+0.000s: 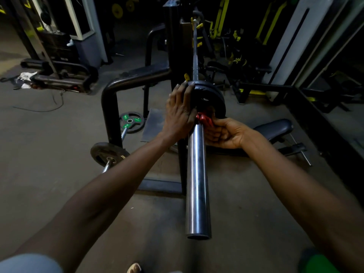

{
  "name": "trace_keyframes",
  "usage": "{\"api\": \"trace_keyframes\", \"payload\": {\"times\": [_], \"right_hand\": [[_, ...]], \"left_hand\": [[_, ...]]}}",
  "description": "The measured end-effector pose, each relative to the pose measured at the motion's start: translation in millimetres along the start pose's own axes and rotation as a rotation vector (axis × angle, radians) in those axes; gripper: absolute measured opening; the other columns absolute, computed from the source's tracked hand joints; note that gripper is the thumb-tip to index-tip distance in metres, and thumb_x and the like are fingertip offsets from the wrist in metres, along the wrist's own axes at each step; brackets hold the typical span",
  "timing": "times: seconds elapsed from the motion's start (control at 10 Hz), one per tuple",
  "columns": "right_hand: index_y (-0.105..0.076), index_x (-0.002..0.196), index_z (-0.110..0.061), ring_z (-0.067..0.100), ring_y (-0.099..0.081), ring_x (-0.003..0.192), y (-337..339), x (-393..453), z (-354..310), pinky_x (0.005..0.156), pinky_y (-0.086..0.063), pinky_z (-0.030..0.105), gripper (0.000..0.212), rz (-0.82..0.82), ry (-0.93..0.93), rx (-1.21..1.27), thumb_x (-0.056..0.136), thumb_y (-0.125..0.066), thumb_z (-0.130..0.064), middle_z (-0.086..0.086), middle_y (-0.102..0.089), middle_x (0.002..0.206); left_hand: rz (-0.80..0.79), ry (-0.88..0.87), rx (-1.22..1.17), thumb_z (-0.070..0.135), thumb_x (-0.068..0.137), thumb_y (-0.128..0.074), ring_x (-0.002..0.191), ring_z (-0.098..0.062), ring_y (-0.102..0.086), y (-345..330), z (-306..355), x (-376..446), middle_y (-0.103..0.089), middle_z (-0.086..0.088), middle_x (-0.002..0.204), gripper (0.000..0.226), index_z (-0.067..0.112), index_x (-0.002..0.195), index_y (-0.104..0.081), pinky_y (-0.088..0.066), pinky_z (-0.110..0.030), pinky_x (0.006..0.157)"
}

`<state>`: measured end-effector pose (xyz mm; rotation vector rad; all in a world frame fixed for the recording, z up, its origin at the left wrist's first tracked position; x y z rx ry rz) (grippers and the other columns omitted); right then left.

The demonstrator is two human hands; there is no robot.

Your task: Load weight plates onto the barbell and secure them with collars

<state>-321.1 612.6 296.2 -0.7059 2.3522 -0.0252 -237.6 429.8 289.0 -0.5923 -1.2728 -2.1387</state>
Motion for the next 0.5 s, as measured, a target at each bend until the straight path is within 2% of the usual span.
{"api": "trace_keyframes", "payload": {"times": [0.1,0.2,0.3,0.4,0.5], "right_hand": [[-0.078,0.083,-0.007,0.021,-0.08,0.077,-8.5,-8.0,1.3,0.086,-0.055,0.043,0.031,0.074,0.066,0.013,0.1,-0.063,-0.029,0.008,-0.08,0.08],[-0.075,0.101,-0.01,0.018,-0.081,0.078,-21.9,-20.4,4.6,0.083,-0.057,0.039,0.017,0.179,0.142,0.01,0.099,-0.066,-0.025,0.007,-0.081,0.086],[-0.071,0.102,-0.008,0.016,-0.079,0.074,-30.5,-30.4,9.3,0.086,-0.063,0.04,0.007,0.301,0.271,0.034,0.097,-0.069,-0.013,0.007,-0.081,0.08],[-0.068,0.09,-0.01,0.017,-0.075,0.077,-34.0,-43.5,13.3,0.083,-0.063,0.037,0.007,0.475,0.385,0.021,0.096,-0.072,-0.01,0.008,-0.077,0.084],[-0.072,0.085,-0.015,0.022,-0.076,0.084,-28.2,-49.2,19.5,0.078,-0.063,0.037,0.009,0.674,0.504,-0.013,0.093,-0.073,-0.01,0.008,-0.077,0.088]], "left_hand": [[-0.035,-0.025,0.008,0.037,0.098,-0.045,0.156,-0.038,-0.026,1.3,-0.5,1.1,-0.028,-0.016,0.168,0.073,0.012,0.165,-0.026,-0.027,-0.057,0.125],[-0.07,-0.018,-0.02,0.038,0.1,-0.045,0.159,-0.037,-0.022,5.2,-0.6,0.4,-0.026,-0.014,0.17,0.073,0.015,0.166,-0.024,-0.025,-0.063,0.125],[-0.108,0.01,-0.073,0.039,0.101,-0.049,0.16,-0.037,-0.018,9.3,-1.6,-0.2,-0.025,-0.013,0.171,0.073,0.016,0.166,-0.025,-0.02,-0.066,0.127],[-0.121,0.003,-0.097,0.039,0.101,-0.046,0.159,-0.037,-0.022,22.6,7.5,-1.6,-0.028,-0.015,0.17,0.07,0.014,0.164,-0.031,-0.016,-0.063,0.129],[-0.097,-0.088,-0.137,0.043,0.103,-0.046,0.157,-0.033,-0.026,27.5,7.9,-10.2,-0.033,-0.014,0.167,0.065,0.014,0.16,-0.038,-0.014,-0.06,0.131]]}}
Point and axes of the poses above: each hand's wrist, its own x-axis towards the middle knuckle, its own y-axis out of the back of the hand, z = x × y, the point moved 1 cm from there along x, towards the middle knuckle
